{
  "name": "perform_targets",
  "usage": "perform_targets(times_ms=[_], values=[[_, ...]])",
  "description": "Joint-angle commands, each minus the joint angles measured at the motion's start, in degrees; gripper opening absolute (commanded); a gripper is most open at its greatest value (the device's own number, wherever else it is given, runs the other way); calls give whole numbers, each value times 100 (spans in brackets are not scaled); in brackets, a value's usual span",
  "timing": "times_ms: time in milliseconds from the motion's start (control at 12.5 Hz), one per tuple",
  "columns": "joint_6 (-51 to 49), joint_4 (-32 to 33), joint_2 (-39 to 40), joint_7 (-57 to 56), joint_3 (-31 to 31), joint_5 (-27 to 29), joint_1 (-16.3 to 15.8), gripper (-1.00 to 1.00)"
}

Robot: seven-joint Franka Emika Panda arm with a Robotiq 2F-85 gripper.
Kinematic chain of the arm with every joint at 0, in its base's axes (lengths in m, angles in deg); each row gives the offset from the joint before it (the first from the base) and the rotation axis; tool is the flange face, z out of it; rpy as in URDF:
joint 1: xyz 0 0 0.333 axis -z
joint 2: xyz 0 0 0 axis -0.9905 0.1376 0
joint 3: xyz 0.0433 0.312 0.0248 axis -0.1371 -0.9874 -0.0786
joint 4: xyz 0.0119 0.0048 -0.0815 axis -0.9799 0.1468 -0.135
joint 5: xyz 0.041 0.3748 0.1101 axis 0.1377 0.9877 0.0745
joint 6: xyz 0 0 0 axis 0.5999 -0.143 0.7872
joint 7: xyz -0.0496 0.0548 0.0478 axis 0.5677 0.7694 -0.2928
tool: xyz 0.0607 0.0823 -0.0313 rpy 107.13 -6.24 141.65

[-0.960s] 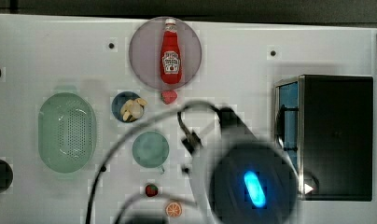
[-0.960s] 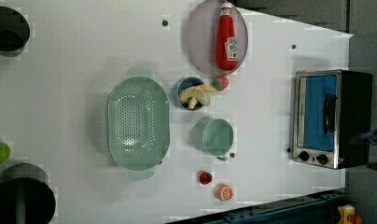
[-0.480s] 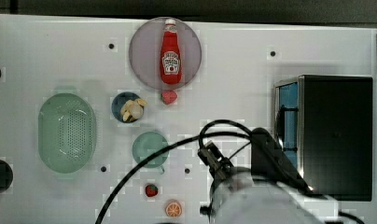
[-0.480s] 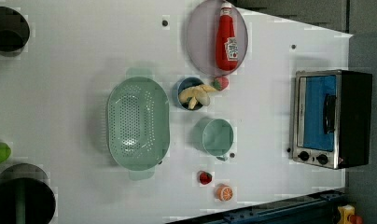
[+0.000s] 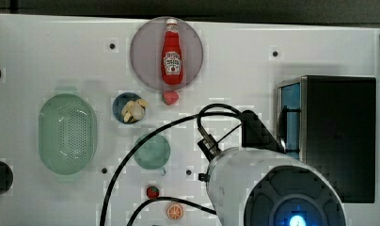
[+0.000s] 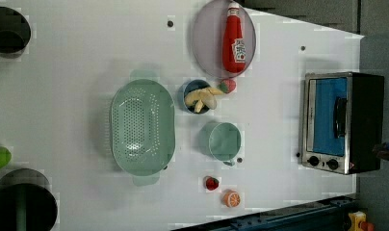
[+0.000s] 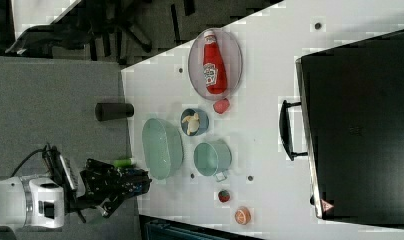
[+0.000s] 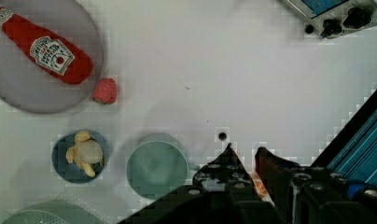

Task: Flap open oven.

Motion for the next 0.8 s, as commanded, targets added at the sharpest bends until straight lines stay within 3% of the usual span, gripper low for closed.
perform_targets(times_ms=[80, 800], values=[[23, 195, -98, -616, 152, -48, 43, -65], [2011, 1072, 343, -4702, 1113, -766, 268, -65]])
